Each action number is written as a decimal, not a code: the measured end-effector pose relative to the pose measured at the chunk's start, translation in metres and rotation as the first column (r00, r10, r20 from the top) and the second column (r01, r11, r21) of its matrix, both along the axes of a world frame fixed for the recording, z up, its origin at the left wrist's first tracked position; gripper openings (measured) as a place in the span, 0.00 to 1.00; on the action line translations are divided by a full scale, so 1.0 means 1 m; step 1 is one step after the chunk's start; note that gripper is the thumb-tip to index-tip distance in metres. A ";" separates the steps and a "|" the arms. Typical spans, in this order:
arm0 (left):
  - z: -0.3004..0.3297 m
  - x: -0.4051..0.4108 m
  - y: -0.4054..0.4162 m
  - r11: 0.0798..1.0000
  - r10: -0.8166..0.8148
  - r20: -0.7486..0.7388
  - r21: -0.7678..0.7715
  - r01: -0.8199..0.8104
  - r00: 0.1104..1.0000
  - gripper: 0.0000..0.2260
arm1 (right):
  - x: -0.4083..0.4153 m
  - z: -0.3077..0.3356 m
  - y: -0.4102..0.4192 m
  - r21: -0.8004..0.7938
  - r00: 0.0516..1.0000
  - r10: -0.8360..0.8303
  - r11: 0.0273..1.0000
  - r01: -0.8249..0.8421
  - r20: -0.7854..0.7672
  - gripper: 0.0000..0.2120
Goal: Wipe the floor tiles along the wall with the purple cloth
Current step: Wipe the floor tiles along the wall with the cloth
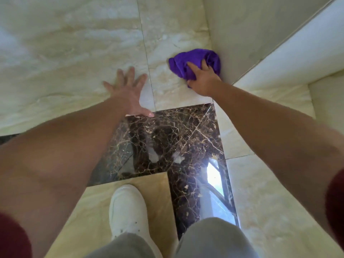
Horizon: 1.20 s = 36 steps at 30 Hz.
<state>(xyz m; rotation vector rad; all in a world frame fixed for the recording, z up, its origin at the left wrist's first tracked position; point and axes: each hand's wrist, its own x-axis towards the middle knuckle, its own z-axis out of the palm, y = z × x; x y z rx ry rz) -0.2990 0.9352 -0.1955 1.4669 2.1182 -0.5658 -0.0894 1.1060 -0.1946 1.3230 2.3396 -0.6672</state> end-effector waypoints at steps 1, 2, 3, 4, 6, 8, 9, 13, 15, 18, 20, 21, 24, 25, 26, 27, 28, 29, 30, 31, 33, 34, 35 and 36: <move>0.000 -0.006 0.001 1.000 -0.015 -0.003 -0.003 0.015 1.000 0.65 | -0.003 0.001 0.006 0.002 1.000 -0.005 1.000 0.005 -0.003 0.34; 0.000 -0.013 0.003 1.000 -0.019 -0.003 -0.004 0.019 1.000 0.65 | -0.006 0.001 0.011 0.004 1.000 -0.012 1.000 0.012 -0.007 0.35; 0.000 -0.021 0.007 1.000 -0.015 0.002 -0.002 0.015 1.000 0.65 | -0.010 0.002 0.018 0.000 1.000 -0.018 1.000 0.018 -0.013 0.35; 0.001 -0.027 0.011 1.000 -0.009 0.006 -0.003 0.009 1.000 0.64 | -0.012 0.002 0.021 -0.016 1.000 -0.027 1.000 0.027 -0.015 0.35; 0.001 -0.037 0.022 1.000 0.022 0.030 -0.007 -0.022 0.999 0.64 | -0.016 0.002 0.029 -0.029 1.000 -0.029 0.999 0.029 -0.011 0.35; 0.006 -0.041 0.033 0.997 0.075 0.087 -0.038 -0.072 0.993 0.64 | -0.020 0.004 0.038 -0.062 0.999 -0.029 0.998 0.031 0.023 0.36; 0.007 -0.040 0.033 0.996 0.084 0.106 -0.048 -0.079 0.991 0.64 | -0.020 0.005 0.038 -0.071 0.999 -0.022 0.997 0.025 0.043 0.37; 0.016 -0.040 0.040 0.989 0.078 0.112 -0.131 -0.063 0.991 0.64 | -0.029 0.023 0.041 -0.172 0.989 0.020 0.985 0.006 0.147 0.40; 0.020 -0.042 0.053 0.978 0.052 0.081 -0.204 -0.035 0.995 0.64 | -0.032 0.029 0.048 -0.204 0.975 0.057 0.979 -0.013 0.213 0.40; 0.032 -0.055 0.068 0.958 0.002 0.073 -0.286 0.019 0.997 0.61 | -0.041 0.038 0.060 -0.261 0.966 0.097 0.965 -0.032 0.240 0.41; 0.036 -0.066 0.071 0.960 -0.076 0.112 -0.260 0.103 0.991 0.57 | -0.038 0.035 0.065 -0.267 0.967 0.095 0.963 -0.030 0.234 0.41; 0.038 -0.072 0.070 0.966 -0.095 0.121 -0.228 0.121 0.988 0.54 | -0.038 0.032 0.067 -0.262 0.970 0.093 0.965 -0.032 0.225 0.41; 0.045 -0.085 0.071 0.971 -0.161 0.121 -0.159 0.179 0.980 0.48 | -0.044 0.027 0.080 -0.247 0.987 0.054 0.969 -0.014 0.154 0.41; 0.046 -0.091 0.075 0.966 -0.179 0.124 -0.167 0.199 0.976 0.46 | -0.052 0.026 0.088 -0.232 0.992 0.039 0.973 -0.009 0.123 0.40; 0.047 -0.100 0.083 0.957 -0.195 0.130 -0.191 0.218 0.972 0.45 | -0.059 0.025 0.097 -0.221 0.994 0.017 0.975 0.006 0.105 0.40; 0.052 -0.108 0.093 0.949 -0.201 0.134 -0.218 0.227 0.970 0.44 | -0.065 0.025 0.107 -0.221 0.995 -0.006 0.975 0.028 0.098 0.40; 0.061 -0.116 0.101 0.947 -0.191 0.124 -0.236 0.216 0.974 0.44 | -0.071 0.025 0.114 -0.232 0.994 -0.020 0.972 0.043 0.104 0.41; 0.073 -0.122 0.107 0.951 -0.172 0.100 -0.242 0.192 0.980 0.45 | -0.076 0.025 0.120 -0.243 0.993 -0.022 0.969 0.049 0.115 0.42; 0.086 -0.126 0.112 0.957 -0.150 0.073 -0.240 0.164 0.986 0.46 | -0.081 0.027 0.123 -0.255 0.992 -0.011 0.966 0.044 0.129 0.43; 0.097 -0.126 0.115 0.961 -0.137 0.056 -0.236 0.147 0.989 0.47 | -0.083 0.029 0.126 -0.267 0.990 -0.003 0.963 0.040 0.139 0.43; 0.118 -0.126 0.120 0.973 -0.110 0.047 -0.201 0.117 0.993 0.48 | -0.084 0.035 0.129 -0.301 0.990 -0.006 0.952 0.049 0.140 0.44; 0.126 -0.127 0.123 0.979 -0.097 0.042 -0.175 0.103 0.994 0.49 | -0.085 0.037 0.128 -0.319 0.990 -0.014 0.946 0.057 0.138 0.44; 0.131 -0.130 0.126 0.984 -0.092 0.036 -0.152 0.096 0.995 0.49 | -0.086 0.038 0.126 -0.326 0.991 -0.018 0.943 0.061 0.136 0.44; 0.132 -0.133 0.132 0.987 -0.095 0.035 -0.128 0.099 0.995 0.49 | -0.084 0.040 0.125 -0.317 0.989 -0.026 0.946 0.071 0.144 0.44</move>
